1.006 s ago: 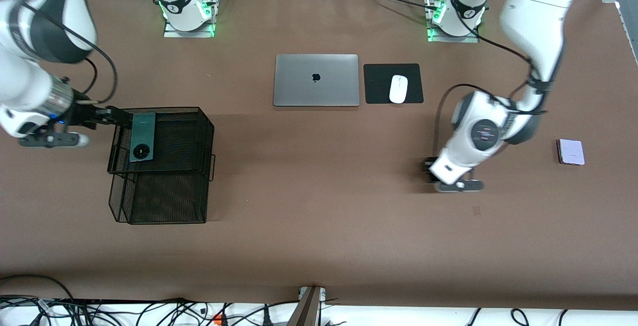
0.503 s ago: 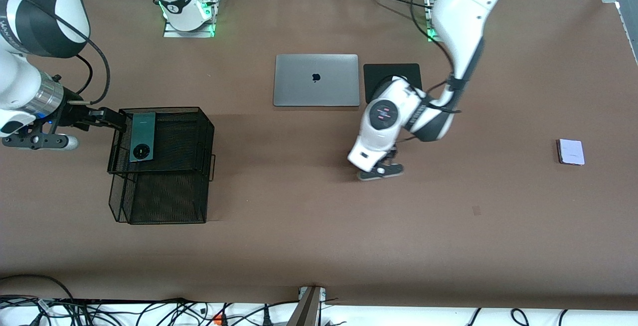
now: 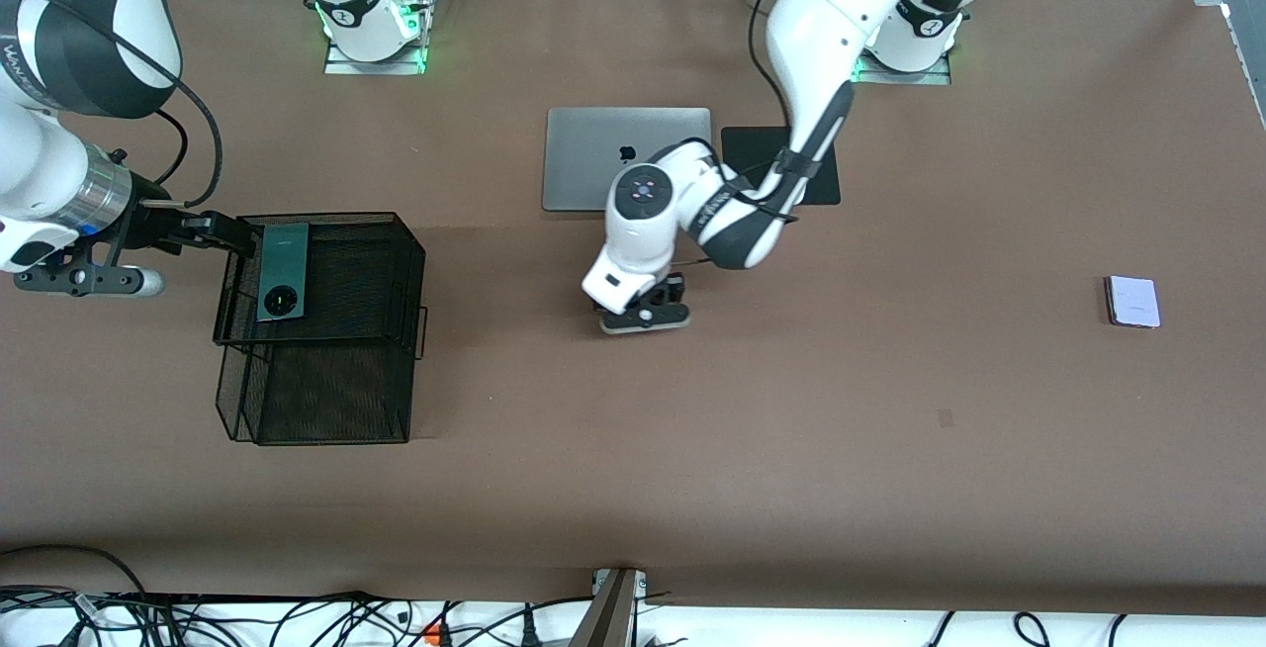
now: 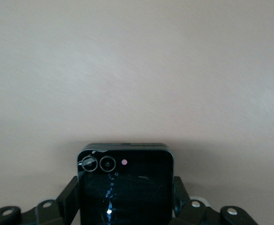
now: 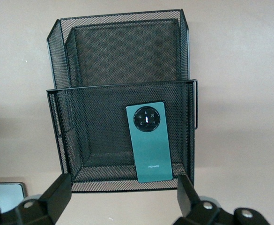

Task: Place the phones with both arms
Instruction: 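Place the black phone near the laptop while the right gripper withdraws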

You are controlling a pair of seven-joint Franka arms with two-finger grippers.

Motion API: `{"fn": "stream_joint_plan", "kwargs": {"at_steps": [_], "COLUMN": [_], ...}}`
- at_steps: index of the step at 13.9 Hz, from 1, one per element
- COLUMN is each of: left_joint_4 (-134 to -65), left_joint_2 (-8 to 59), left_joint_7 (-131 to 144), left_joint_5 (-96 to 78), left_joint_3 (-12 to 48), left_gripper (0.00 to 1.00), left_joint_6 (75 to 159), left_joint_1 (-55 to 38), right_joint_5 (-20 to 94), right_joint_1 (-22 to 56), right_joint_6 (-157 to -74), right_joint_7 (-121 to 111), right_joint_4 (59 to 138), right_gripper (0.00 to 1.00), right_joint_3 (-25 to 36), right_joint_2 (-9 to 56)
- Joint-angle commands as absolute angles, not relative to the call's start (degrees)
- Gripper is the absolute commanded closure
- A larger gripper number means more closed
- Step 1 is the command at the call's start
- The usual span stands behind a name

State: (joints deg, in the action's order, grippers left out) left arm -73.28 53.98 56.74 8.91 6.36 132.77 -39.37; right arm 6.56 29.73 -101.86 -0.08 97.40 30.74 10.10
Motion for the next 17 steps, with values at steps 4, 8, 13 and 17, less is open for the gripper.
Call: {"fn": "stream_joint_plan", "kwargs": {"at_steps": [4, 8, 13, 17], "left_joint_4": [-68.03, -68.03, -73.89, -88.47], "left_joint_2": [58.53, 56.79, 46.34, 36.94], "left_joint_7": [59.06, 59.15, 52.23, 39.86], "left_joint_5": [9.58, 9.49, 9.05, 9.75], "left_joint_3": [3.17, 2.37, 3.16, 3.16], "left_gripper": [0.37, 0.0, 0.0, 0.0], "left_joint_6": [131.57, 130.87, 119.38, 119.09], "left_joint_1": [-43.94, -43.34, -33.24, -22.71], "right_joint_5": [6.42, 6.42, 6.85, 7.73], "right_joint_1": [29.97, 29.97, 31.63, 38.21], "right_joint_6": [-100.2, -100.2, -100.11, -100.81], "right_joint_7": [0.79, 0.79, 0.79, 9.29], "right_joint_4": [96.33, 96.42, 95.8, 94.93], "right_gripper": [0.0, 0.0, 0.0, 0.0], "right_joint_3": [30.94, 30.94, 30.32, 27.08], "right_joint_2": [10.28, 10.2, 10.2, 12.99]}}
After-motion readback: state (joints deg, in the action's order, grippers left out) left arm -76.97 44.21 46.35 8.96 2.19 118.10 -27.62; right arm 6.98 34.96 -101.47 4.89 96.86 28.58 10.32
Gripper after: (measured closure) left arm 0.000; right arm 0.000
